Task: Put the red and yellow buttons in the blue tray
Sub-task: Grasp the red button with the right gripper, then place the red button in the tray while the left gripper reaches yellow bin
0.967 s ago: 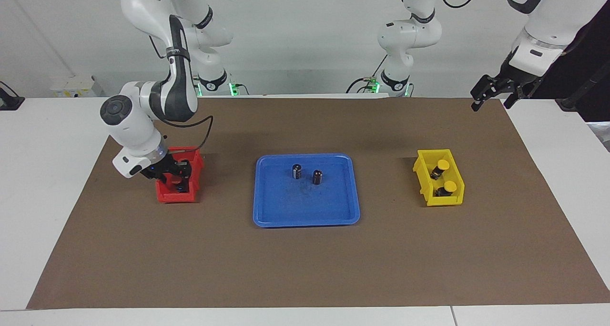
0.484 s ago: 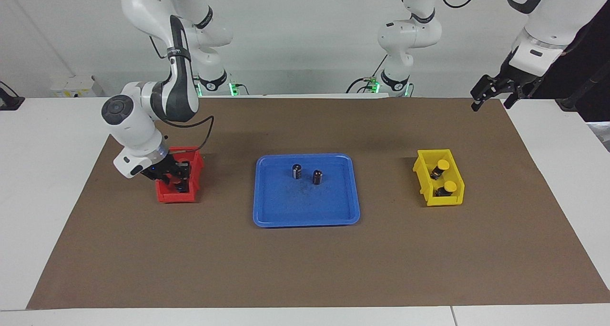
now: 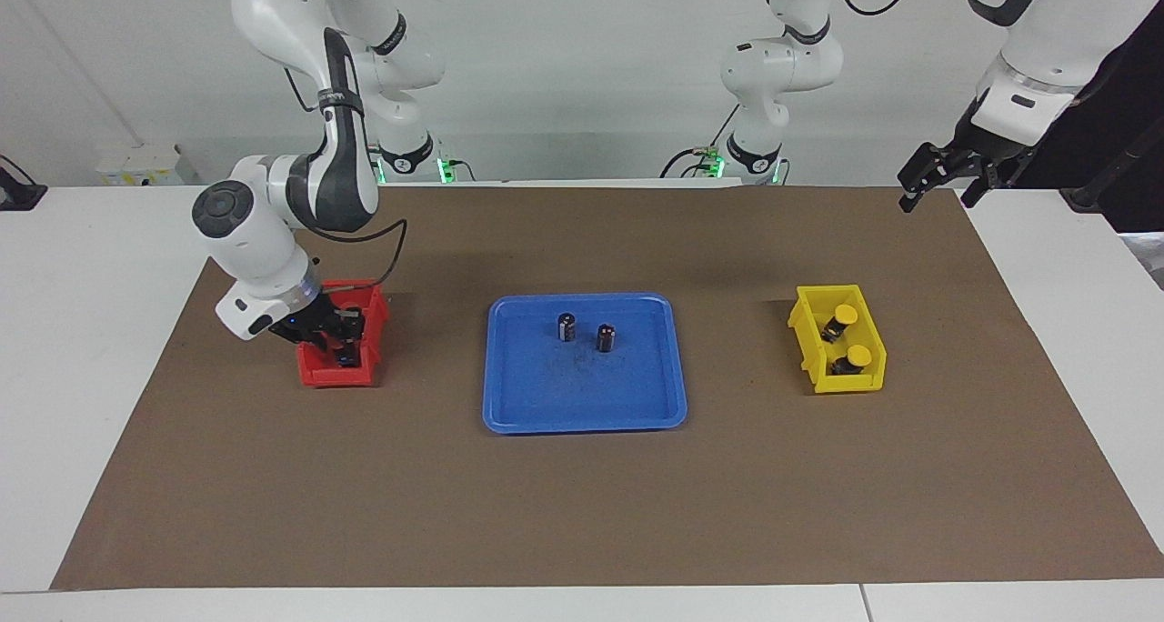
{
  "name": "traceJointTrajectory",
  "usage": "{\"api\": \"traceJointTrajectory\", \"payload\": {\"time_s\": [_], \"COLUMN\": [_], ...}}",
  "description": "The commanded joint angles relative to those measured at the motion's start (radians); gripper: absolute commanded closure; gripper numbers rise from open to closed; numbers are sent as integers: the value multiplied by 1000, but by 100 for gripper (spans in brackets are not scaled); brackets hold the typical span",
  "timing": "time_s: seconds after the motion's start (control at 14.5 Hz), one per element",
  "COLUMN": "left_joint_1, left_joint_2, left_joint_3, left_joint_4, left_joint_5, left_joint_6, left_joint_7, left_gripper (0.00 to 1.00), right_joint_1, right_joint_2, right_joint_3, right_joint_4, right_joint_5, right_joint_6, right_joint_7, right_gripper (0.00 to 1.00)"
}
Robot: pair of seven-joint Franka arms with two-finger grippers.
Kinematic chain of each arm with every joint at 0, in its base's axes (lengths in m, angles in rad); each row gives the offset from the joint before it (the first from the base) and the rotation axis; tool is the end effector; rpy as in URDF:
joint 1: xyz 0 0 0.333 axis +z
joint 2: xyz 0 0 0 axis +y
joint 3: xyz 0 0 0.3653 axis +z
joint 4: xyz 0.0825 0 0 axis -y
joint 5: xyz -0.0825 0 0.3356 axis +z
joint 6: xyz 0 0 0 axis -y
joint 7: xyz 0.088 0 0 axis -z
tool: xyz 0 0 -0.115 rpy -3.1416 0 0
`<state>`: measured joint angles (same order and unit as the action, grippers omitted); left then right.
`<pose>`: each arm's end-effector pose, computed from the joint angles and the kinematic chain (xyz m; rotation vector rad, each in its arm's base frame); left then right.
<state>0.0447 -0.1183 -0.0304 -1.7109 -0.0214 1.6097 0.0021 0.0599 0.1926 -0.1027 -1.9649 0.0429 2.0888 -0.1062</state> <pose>0.4661 0.0032 0.6672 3.1237 0.0204 0.0269 0.5556 -0.0183 0.4384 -3.1174 -0.0657 0.1030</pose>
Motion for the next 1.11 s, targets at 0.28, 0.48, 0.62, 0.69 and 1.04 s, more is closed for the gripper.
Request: {"api": "traceJointTrajectory", "payload": {"time_s": [0.28,0.48,0.62,0.69,1.04], "left_joint_1": [11,11,11,11,-6], "left_joint_2": [-23,-23,-23,-23,-34], "left_joint_3": [-5,-5,-5,-5,-14], "left_joint_4": [-22,-21,-21,-21,-50], "left_joint_5": [3,4,5,5,5], "left_joint_6": [-7,-8,-8,-8,27], "left_joint_7": [9,9,9,9,-39], "left_gripper": [0,0,0,0,0], "right_joint_1": [8,55,127,174,258], "right_joint_2": [65,154,177,192,312], "right_joint_3": [44,151,173,172,173], "right_joint_4": [397,576,578,578,578], "right_joint_5": [54,42,49,40,-28], "right_joint_6": [-387,-460,-400,-373,-235], "right_joint_7": [12,230,325,363,385], "right_gripper": [88,89,89,89,89]}}
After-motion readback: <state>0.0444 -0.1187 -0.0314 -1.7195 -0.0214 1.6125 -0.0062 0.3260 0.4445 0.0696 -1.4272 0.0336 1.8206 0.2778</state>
